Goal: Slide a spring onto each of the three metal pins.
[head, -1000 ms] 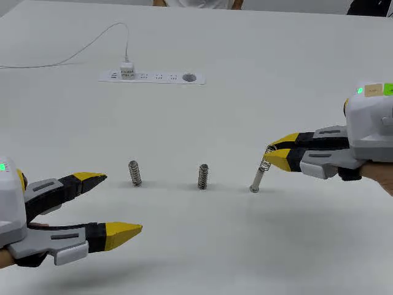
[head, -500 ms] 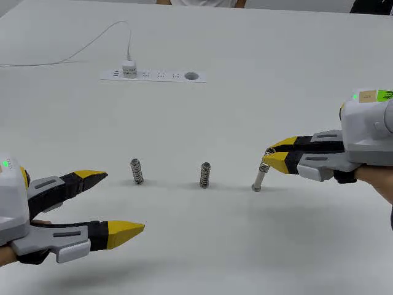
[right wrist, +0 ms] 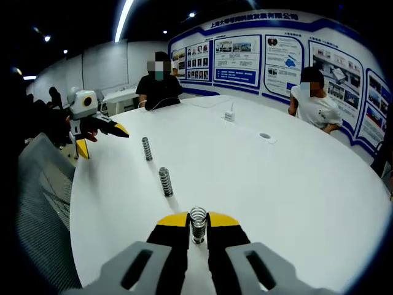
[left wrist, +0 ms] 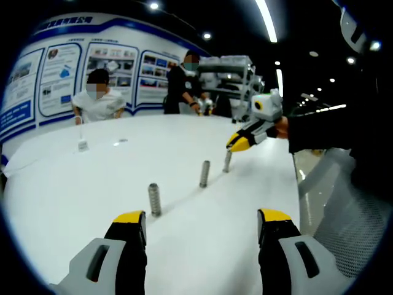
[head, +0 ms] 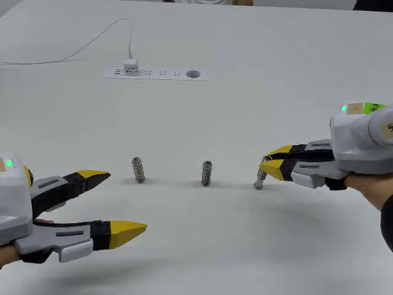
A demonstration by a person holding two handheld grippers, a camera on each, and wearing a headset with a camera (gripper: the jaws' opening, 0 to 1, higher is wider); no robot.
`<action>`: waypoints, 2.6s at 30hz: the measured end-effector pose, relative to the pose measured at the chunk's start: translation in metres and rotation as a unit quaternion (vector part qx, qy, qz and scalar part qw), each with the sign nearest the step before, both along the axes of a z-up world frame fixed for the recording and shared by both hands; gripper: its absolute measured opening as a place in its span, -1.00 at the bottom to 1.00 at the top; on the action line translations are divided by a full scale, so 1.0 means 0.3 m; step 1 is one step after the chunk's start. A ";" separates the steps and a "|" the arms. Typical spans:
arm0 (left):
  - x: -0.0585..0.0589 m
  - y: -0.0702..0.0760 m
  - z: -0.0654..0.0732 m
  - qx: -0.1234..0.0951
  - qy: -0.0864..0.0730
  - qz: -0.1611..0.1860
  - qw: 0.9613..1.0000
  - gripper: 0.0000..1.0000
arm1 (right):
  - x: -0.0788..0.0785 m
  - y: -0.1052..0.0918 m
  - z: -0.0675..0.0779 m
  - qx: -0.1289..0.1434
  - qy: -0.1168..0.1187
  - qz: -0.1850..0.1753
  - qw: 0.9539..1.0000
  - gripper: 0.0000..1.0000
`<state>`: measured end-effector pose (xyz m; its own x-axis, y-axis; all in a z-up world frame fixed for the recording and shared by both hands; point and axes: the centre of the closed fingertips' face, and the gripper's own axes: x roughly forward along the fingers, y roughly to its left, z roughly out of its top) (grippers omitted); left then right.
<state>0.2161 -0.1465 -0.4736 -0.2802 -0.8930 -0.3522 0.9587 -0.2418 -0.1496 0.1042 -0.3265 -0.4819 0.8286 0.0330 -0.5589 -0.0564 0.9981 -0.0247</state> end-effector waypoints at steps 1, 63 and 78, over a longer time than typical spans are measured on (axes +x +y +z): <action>0.000 0.000 0.000 0.000 0.000 0.000 1.000 0.50 | 0.001 0.000 -0.005 0.000 0.001 0.000 1.000 -0.76; 0.024 -0.002 0.003 -0.002 -0.006 0.009 1.000 0.51 | -0.103 -0.029 -0.050 0.002 0.009 -0.038 0.999 -0.35; 0.030 0.003 -0.011 0.003 -0.011 0.013 1.000 0.51 | -0.151 0.053 -0.033 0.001 -0.006 -0.014 1.000 -0.08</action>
<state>0.2251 -0.1454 -0.4770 -0.2497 -0.8972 -0.3642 0.9676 -0.2163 -0.1304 0.0588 -0.3106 -0.4917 0.8356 0.0114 -0.5493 -0.0286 0.9993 -0.0227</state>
